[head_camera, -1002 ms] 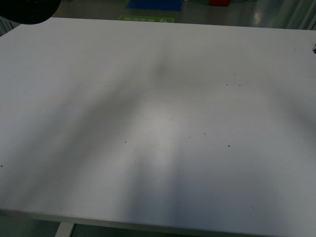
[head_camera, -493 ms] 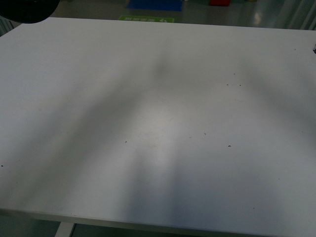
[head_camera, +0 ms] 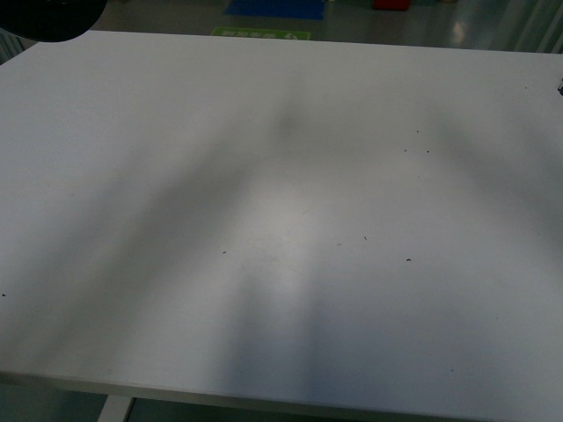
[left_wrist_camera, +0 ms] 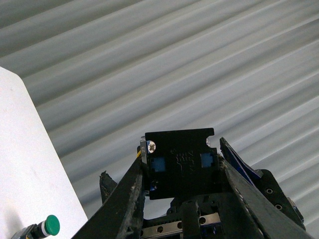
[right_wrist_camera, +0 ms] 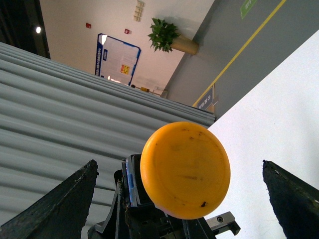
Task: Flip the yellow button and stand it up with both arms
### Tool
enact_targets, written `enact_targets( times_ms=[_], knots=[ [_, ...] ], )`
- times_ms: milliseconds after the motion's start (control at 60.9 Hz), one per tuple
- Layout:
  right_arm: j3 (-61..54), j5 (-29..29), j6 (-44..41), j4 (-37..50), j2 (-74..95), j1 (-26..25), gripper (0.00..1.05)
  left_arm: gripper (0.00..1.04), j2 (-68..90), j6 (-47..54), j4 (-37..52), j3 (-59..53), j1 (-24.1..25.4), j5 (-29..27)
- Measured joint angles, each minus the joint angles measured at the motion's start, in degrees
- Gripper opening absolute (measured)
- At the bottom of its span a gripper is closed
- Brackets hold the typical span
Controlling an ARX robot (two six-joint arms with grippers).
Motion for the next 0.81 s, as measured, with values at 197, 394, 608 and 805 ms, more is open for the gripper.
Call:
enact_targets(
  times_ms=[197,394,608,805],
  knots=[
    [0.6,-0.2,0.1,0.0,0.8,-0.1,0.89,0.34,0.0,0.0,0.0,0.0,0.0,0.0],
    [2.3,-0.1,-0.1,0.0,2.1,-0.5,0.57,0.34,0.0,0.0,0.0,0.0,0.0,0.0],
    [3.8,-0.2,0.5,-0.2,3.8,-0.5,0.35,0.34,0.0,-1.3,-0.1,0.0,0.0,-0.2],
    [3.9,-0.4,1.2,0.0,3.9,-0.7,0.35,0.34,0.0,-1.6,-0.1,0.0,0.0,-0.2]
  ],
)
